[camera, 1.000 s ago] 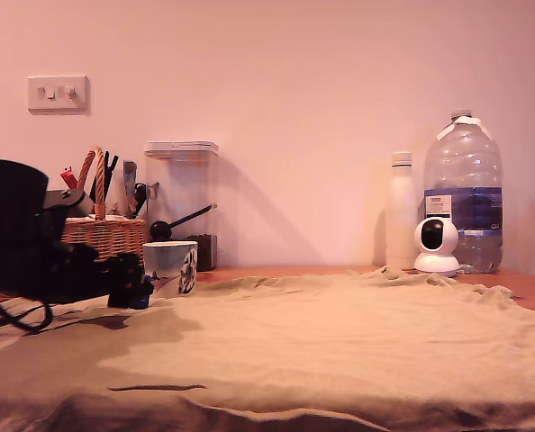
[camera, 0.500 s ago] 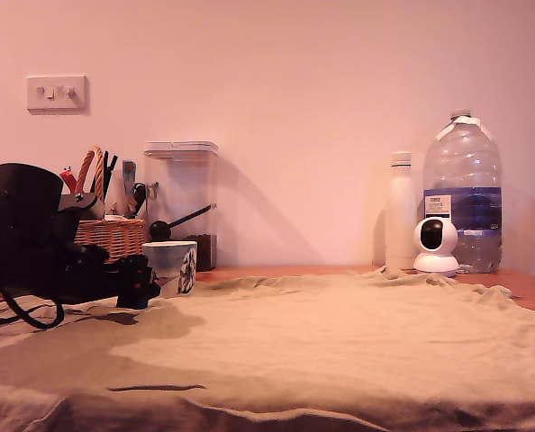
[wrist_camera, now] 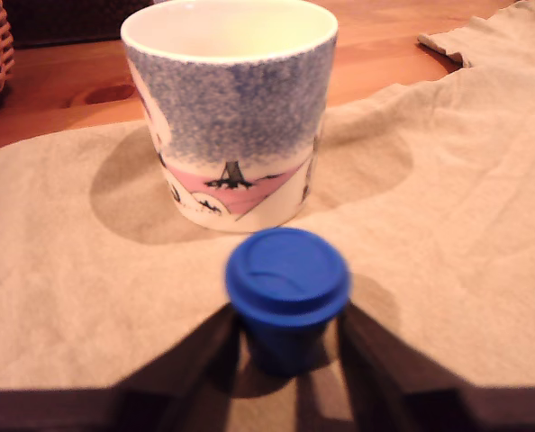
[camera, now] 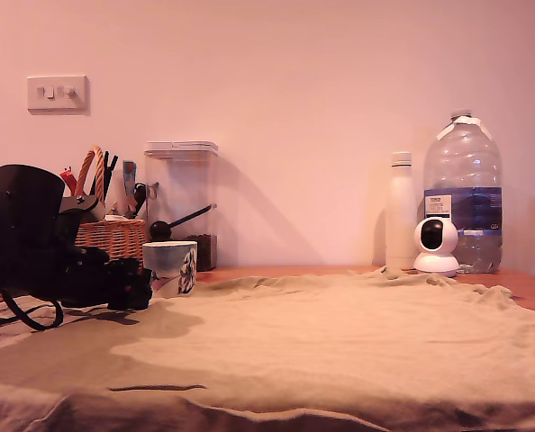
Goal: Pick up the coffee capsules on the table and drop them inside the coffee cup
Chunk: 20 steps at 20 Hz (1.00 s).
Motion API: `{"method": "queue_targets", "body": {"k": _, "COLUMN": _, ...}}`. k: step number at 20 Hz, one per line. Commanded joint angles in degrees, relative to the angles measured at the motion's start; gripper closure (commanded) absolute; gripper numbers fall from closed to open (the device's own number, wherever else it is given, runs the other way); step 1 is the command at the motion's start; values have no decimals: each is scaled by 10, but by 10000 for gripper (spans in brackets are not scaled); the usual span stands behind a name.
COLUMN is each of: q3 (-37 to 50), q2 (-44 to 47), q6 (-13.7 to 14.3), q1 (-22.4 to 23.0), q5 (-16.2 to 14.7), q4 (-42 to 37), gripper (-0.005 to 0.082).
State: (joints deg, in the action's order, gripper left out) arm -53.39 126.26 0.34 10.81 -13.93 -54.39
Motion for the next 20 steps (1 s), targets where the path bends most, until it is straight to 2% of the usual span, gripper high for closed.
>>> {"method": "queue_targets", "body": {"k": 1, "q3": -4, "q2": 17, "q6": 2, "q1": 1, "q5": -2, "q4": -5, "gripper": 605}}
{"method": "queue_targets", "body": {"k": 7, "q3": -4, "q2": 7, "q6": 2, "q1": 1, "q5": -9, "q4": -21, "gripper": 605}}
{"method": "queue_targets", "body": {"k": 20, "q3": -4, "q2": -106, "q6": 5, "q1": 1, "q5": -19, "q4": 35, "gripper": 605}}
